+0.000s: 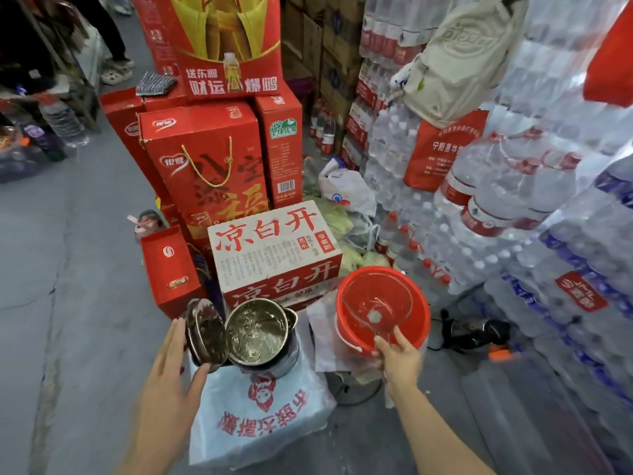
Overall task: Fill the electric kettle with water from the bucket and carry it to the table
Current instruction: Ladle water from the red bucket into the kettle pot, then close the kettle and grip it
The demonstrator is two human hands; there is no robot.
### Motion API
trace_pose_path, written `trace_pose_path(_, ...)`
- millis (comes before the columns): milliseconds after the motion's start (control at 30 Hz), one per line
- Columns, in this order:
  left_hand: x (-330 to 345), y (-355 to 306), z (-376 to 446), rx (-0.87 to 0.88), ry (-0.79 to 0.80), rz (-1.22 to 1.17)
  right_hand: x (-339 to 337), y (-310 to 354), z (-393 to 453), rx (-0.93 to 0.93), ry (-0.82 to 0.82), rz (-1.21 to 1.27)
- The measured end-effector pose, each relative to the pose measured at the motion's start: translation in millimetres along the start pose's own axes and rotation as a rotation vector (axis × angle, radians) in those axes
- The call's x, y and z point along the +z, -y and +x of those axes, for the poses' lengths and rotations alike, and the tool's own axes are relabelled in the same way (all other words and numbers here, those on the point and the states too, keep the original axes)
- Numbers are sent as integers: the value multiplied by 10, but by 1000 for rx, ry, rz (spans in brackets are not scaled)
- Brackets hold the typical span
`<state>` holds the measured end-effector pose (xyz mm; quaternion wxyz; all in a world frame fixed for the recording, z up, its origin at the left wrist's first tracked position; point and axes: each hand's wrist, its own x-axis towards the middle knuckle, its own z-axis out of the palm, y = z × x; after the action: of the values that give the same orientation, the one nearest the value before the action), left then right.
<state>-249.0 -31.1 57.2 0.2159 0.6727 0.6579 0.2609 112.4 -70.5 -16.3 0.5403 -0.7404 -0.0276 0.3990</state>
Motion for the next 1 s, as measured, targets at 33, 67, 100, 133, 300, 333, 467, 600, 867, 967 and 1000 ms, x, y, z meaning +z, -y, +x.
trace_pose_path(33,-7,-13,-12,3,-1,4,-6,-21,51,1,-3,-20)
trace_pose_path(67,-11,-30,-24,6,4,10,-8,-43,88,-9,0,-56)
trace_pose_path(100,-16,-46,-35,1,12,9,-18,-72,115,-36,-8,-125)
trace_pose_path(133,-23,-65,-47,-5,17,0,-37,-91,138,-55,-18,-207)
trace_pose_path(300,-36,-187,-105,-17,-2,-31,21,52,-90,-305,-157,-781)
trace_pose_path(333,-29,-223,-117,-17,-5,-35,79,75,-163,-425,-200,-857)
trace_pose_path(467,82,-366,-175,4,7,-29,546,95,-735,-573,225,-685)
trace_pose_path(600,306,-403,-203,123,52,30,1025,150,-1280,-363,587,-307)
trace_pose_path(867,698,-120,16,401,279,291,1437,-119,-1102,-152,472,-165)
trace_pose_path(967,739,106,99,463,356,311,1506,-231,-1014,-123,388,-148)
trace_pose_path(1000,727,193,128,475,360,309,1518,-283,-986,-124,373,-132)
